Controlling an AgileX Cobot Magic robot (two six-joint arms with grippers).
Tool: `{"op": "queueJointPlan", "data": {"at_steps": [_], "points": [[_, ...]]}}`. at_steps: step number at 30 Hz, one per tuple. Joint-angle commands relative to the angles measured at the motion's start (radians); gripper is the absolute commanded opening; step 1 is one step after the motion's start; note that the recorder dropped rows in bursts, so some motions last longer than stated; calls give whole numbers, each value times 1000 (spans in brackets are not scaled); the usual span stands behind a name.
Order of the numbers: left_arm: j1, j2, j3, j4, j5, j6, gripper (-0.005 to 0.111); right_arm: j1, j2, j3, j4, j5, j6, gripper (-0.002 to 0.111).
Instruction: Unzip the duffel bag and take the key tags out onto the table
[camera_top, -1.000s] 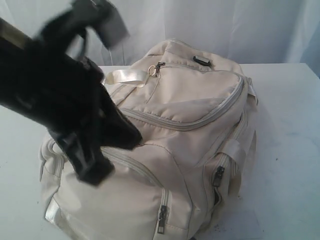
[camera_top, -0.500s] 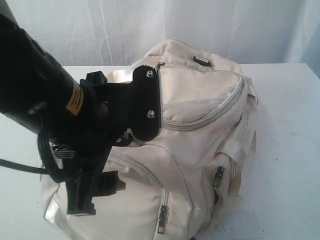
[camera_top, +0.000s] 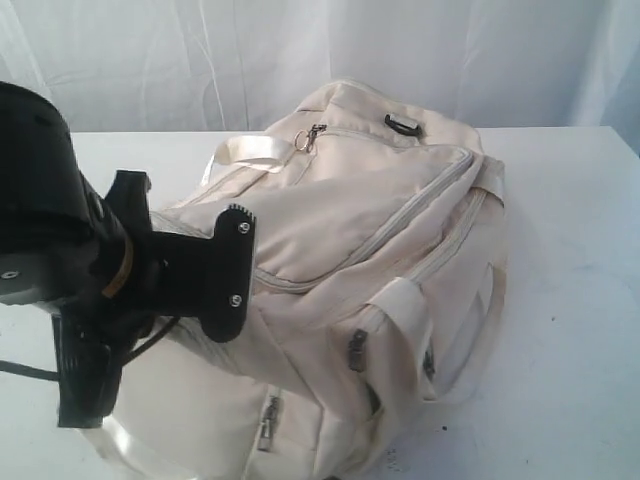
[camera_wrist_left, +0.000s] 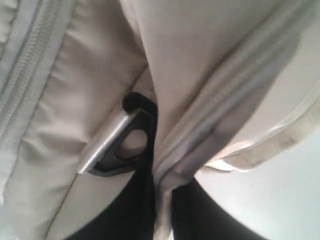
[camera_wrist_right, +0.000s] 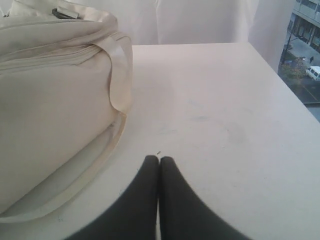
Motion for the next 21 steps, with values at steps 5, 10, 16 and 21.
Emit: {"op": "queueJointPlan", "data": {"at_steps": [5,10,16,21], "points": [[60,-30,27,176,129,-51,0,1,-7,6,-7,-14,2,0],[58,-62,25,-37,55,-10,19,1,-7,6,-7,-14,2,0],[58,-201,23,-142,45,26,58,1,-7,6,-7,-14,2,0],[58,-368,23,-182,-29,23,59,1,-7,6,-7,-14,2,0]]}}
